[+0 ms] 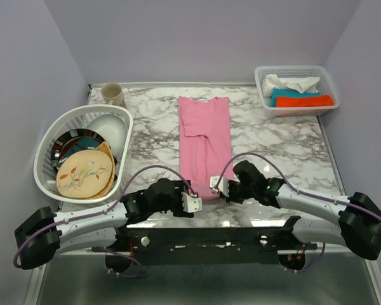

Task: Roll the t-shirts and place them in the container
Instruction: Roll the T-shirt to the center of the board.

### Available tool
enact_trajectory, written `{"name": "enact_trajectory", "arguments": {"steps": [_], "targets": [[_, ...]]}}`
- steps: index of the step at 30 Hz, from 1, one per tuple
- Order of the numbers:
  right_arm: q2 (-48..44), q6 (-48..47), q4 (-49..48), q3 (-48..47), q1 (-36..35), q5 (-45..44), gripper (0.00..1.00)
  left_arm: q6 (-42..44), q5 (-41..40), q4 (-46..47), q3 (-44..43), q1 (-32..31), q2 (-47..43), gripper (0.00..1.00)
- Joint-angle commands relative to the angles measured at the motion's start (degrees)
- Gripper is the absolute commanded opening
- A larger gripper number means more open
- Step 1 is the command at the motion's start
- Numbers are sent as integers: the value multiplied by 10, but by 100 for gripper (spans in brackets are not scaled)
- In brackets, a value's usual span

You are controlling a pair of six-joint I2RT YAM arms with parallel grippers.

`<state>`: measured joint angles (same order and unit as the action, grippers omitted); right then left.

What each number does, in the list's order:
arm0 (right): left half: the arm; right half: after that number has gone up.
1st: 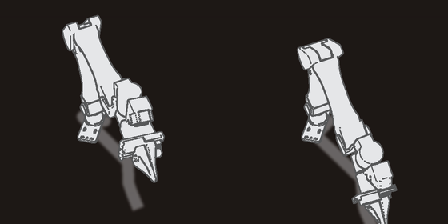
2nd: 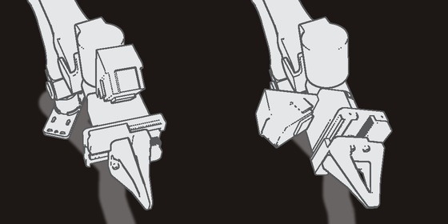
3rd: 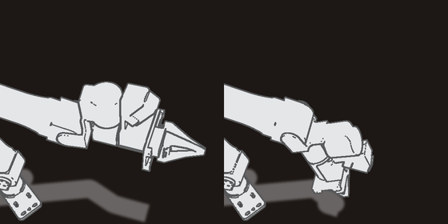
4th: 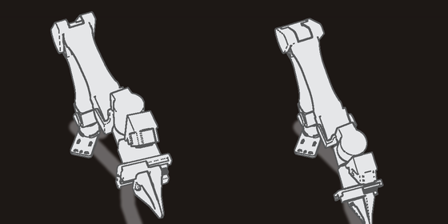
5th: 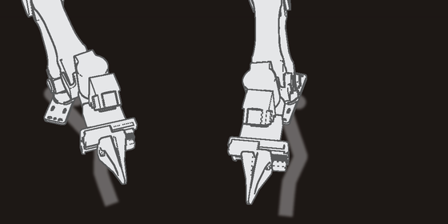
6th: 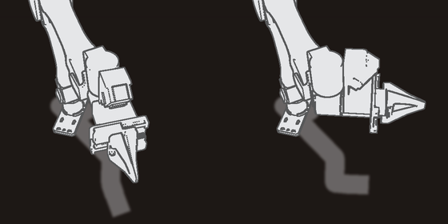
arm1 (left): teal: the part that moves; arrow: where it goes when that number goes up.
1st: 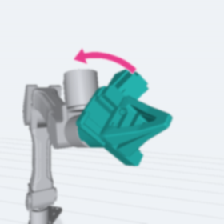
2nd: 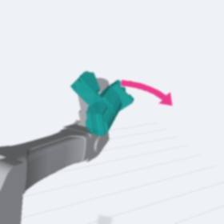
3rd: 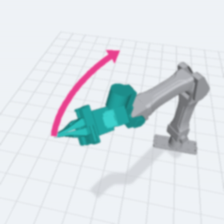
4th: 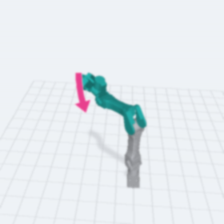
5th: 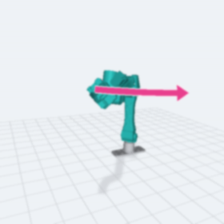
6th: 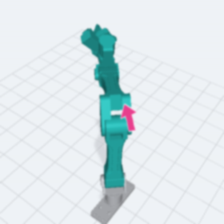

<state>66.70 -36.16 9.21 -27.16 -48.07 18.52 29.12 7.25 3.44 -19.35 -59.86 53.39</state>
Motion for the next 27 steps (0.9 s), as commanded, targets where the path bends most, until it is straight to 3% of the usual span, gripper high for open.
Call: {"name": "enact_trajectory", "arguments": {"steps": [1,7,18,21,25,27], "targets": [[11,27,31,-28,17,42,7,36,-62,42,19,-34,-1,80],[22,33,37,-50,27,49,7,56,-94,46,23,-79,26,76],[23,44,54,-55,33,63,7,78,-198,124,38,-98,97,74],[19,43,56,-51,33,63,7,88,-203,120,52,-99,102,69],[19,37,59,-48,33,67,7,88,-193,106,56,-99,102,46],[19,31,60,-47,33,66,7,80,-179,89,49,-99,102,38]]}}
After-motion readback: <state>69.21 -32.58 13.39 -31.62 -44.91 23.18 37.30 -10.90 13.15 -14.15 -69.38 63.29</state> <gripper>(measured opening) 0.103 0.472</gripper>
